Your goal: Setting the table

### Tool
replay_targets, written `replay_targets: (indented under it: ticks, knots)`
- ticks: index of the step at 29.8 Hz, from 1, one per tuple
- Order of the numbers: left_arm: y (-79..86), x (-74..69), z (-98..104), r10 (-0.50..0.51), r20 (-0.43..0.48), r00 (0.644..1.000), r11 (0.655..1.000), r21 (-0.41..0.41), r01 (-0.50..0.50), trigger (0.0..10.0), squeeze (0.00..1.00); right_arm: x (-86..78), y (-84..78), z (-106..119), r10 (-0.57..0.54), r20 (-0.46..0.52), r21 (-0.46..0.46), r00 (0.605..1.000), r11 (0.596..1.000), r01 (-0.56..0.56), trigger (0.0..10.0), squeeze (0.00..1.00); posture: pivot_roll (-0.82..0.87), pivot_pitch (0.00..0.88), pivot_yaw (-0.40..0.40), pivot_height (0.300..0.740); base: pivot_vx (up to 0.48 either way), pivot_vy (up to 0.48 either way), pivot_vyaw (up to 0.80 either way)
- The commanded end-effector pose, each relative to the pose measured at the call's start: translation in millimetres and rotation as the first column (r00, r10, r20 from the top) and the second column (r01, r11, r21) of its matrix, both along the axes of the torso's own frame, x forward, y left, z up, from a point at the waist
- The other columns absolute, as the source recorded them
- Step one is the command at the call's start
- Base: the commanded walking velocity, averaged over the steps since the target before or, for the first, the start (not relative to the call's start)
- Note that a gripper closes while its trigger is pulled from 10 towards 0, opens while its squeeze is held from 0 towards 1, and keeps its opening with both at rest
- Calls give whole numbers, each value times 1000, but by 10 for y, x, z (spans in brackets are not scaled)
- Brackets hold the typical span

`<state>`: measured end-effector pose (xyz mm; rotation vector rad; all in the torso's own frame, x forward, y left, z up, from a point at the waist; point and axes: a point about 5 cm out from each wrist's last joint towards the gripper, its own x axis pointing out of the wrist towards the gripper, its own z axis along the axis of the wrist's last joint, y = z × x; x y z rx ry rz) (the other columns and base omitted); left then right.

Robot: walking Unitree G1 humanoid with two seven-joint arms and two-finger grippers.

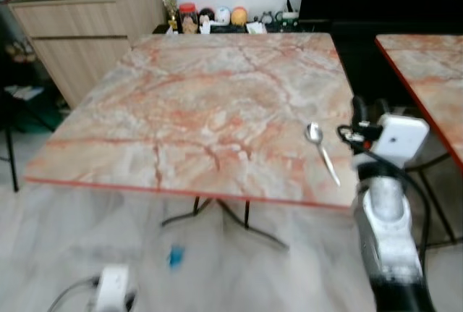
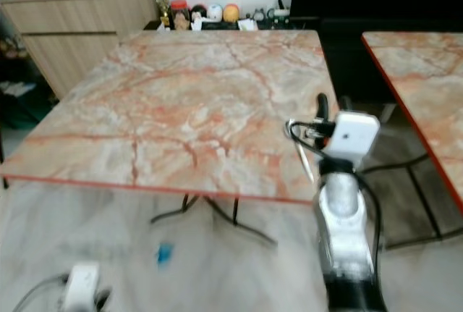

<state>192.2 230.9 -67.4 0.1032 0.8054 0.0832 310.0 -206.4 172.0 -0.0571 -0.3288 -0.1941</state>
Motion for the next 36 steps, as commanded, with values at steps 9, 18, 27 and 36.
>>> replay_targets:
  ticks: [9, 18, 27, 36]
  knots:
    - [92, -77, -19, 7, -30, 1000, 1000, 23, -6, 10000, 0, 35, 148, -13, 71, -20, 4, 997, 997, -71, 10000, 0, 14, 18, 44, 740, 342, 0, 0]
    - [67, -75, -26, -4, -35, 999, 1000, 26, 4, 10000, 0, 45, 154, -53, 78, -61, -5, 995, 997, -78, 10000, 196, 10, 28, 45, 740, 31, 0, 0]
    - [44, -81, -36, -9, -40, 999, 1000, 23, 10, 10000, 0, 69, 163, -146, 86, -144, -25, 986, 996, -91, 10000, 1000, 5, 29, 45, 740, 0, 0, 0]
    - [48, -104, -49, -13, -55, 998, 1000, 21, 14, 10000, 0, 116, 54, -530, 19, -394, -18, 919, 999, -29, 10000, 1000, 4, 29, 49, 740, 0, 0, 0]
